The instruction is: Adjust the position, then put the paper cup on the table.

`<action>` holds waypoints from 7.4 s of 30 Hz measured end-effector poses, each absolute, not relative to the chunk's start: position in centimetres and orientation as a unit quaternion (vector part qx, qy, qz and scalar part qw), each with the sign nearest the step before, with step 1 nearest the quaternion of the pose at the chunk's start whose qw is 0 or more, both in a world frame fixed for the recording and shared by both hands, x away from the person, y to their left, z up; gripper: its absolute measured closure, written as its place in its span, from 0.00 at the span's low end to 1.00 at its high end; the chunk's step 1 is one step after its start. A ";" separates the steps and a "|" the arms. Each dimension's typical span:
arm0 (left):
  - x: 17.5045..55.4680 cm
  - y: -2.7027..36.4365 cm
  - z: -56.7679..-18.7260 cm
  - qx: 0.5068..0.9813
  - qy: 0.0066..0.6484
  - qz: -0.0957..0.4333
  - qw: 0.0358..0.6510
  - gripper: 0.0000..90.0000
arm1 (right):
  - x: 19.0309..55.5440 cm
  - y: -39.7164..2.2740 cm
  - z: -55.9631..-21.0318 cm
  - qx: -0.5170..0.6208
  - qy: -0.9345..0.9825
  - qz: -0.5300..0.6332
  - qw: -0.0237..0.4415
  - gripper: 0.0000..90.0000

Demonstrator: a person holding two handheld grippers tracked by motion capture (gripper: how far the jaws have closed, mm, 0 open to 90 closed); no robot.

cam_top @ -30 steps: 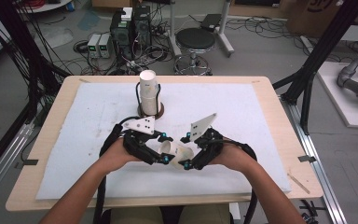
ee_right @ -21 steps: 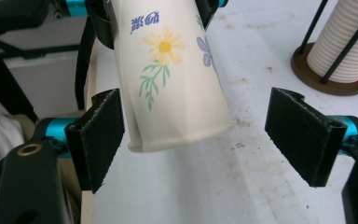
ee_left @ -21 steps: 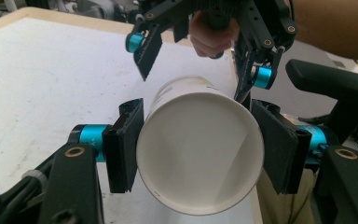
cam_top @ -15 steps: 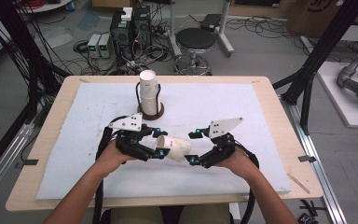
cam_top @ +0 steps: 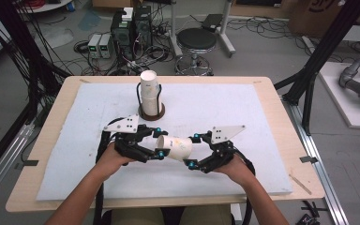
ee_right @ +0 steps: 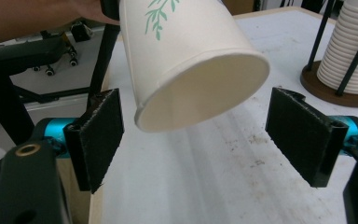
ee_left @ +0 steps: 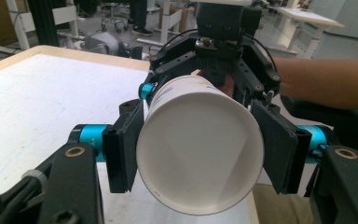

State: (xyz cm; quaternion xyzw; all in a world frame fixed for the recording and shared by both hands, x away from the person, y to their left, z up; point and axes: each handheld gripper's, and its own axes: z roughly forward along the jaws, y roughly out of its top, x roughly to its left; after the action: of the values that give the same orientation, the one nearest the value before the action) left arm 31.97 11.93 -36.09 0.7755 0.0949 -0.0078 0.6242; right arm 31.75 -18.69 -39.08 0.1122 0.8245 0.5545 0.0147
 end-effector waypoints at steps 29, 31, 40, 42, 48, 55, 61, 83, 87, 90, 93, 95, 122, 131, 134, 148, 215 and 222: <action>31.7 12.3 -36.7 0.752 0.090 -0.029 0.653 0.40 | 32.2 -19.1 -39.2 0.096 0.789 0.606 -0.036 0.41; 31.8 12.2 -36.8 0.754 0.113 -0.027 0.646 0.26 | 32.2 -19.2 -39.0 0.092 0.791 0.604 -0.041 0.42; 31.7 12.3 -36.8 0.771 0.124 -0.028 0.624 0.14 | 32.5 -19.4 -38.1 0.087 0.812 0.576 -0.039 0.42; 31.6 12.4 -36.6 0.775 0.124 -0.026 0.619 0.14 | 32.6 -19.4 -37.7 0.085 0.816 0.571 -0.035 0.42; 31.5 12.6 -36.0 0.787 0.120 -0.014 0.605 0.14 | 33.0 -19.5 -36.7 0.085 0.831 0.549 -0.024 0.42; 31.5 12.4 -35.2 0.816 0.112 0.002 0.567 0.14 | 33.4 -19.0 -35.7 0.079 0.857 0.509 -0.014 0.42; 31.5 12.1 -34.7 0.832 0.108 0.012 0.545 0.14 | 33.6 -18.3 -34.7 0.067 0.878 0.473 -0.002 0.42; 31.9 10.3 -34.4 0.887 0.088 0.021 0.454 0.18 | 33.7 -15.2 -32.2 0.022 0.935 0.351 0.036 0.42; 32.0 10.0 -34.4 0.892 0.086 0.022 0.443 0.20 | 33.7 -14.6 -32.0 0.015 0.943 0.331 0.037 0.42; 32.1 9.8 -34.5 0.897 0.086 0.025 0.432 0.20 | 33.7 -14.1 -31.8 0.012 0.949 0.314 0.039 0.42; 32.2 9.6 -34.7 0.902 0.087 0.025 0.421 0.21 | 33.6 -13.6 -31.6 0.005 0.952 0.302 0.044 0.42; 32.3 9.5 -34.8 0.905 0.087 0.025 0.416 0.22 | 33.6 -13.3 -31.5 0.003 0.956 0.290 0.046 0.42; 32.8 7.7 -36.4 0.927 0.071 -0.013 0.369 0.43 | 33.3 -11.0 -32.1 -0.026 0.975 0.217 0.039 0.43; 32.9 9.1 -37.1 0.902 0.098 -0.013 0.421 0.40 | 33.8 -11.9 -31.7 -0.003 0.960 0.276 0.043 0.30; 32.9 10.2 -37.6 0.888 0.119 -0.008 0.444 0.39 | 33.9 -13.2 -31.3 0.031 0.944 0.325 0.044 0.28; 32.4 16.2 -39.4 0.805 0.207 0.054 0.553 0.38 | 33.3 -20.4 -33.7 0.153 0.870 0.462 0.082 0.25; 36.2 26.1 -43.2 0.651 0.372 0.260 0.608 0.37 | 30.5 -28.0 -39.4 0.274 0.787 0.519 0.192 0.24; 37.4 25.4 -44.6 0.681 0.388 0.239 0.573 0.37 | 30.5 -28.2 -39.4 0.276 0.786 0.519 0.192 0.24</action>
State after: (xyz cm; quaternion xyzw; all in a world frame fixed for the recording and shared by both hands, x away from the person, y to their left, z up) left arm 37.45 25.41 -44.64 0.6811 0.3877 0.2394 0.5731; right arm 30.51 -28.18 -39.42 0.2763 0.7858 0.5190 0.1918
